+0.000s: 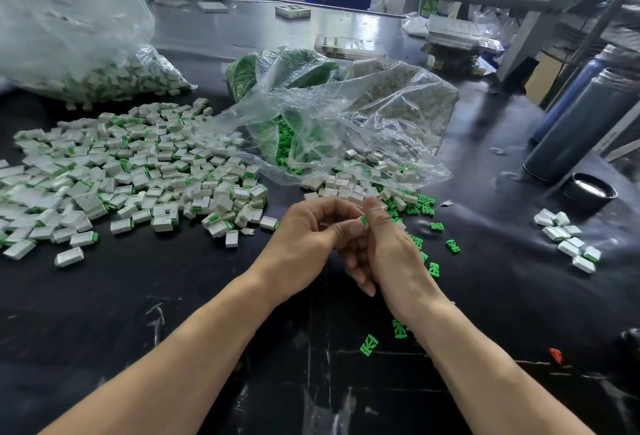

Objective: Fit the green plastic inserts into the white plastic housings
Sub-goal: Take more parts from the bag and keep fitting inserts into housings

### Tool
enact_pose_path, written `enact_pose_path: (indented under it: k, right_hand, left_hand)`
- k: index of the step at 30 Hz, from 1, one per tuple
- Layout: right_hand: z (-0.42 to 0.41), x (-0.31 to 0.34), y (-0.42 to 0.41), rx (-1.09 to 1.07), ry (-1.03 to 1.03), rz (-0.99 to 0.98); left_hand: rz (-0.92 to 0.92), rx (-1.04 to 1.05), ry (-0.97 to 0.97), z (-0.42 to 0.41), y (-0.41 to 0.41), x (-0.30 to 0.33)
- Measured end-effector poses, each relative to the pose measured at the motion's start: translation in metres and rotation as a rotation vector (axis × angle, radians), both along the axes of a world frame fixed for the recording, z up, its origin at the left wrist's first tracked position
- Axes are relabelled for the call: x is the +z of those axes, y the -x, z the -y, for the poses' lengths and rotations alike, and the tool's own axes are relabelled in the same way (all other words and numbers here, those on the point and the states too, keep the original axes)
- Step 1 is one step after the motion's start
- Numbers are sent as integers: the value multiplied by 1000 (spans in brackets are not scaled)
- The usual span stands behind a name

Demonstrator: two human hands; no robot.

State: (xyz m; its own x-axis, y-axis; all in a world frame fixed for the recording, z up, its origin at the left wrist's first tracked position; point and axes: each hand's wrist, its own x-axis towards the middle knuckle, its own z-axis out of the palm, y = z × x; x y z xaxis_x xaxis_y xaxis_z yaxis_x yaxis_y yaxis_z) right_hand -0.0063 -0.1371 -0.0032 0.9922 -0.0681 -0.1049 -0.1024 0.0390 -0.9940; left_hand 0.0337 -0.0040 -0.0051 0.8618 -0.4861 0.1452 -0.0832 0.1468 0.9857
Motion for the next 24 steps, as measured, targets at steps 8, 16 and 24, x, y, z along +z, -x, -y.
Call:
enact_pose_path:
  k: [8,16,24]
  right_hand:
    - [-7,-4,-2,-113,-67,-33]
    - [-13,-22,-12,-239,180,24]
    - [-15,-24,-12,-288,230,61]
  left_hand:
    - [-14,38,-25,4,0,-2]
    - [14,109,-92,4,3,-3]
    - [-3,160,-116,4,6,-2]
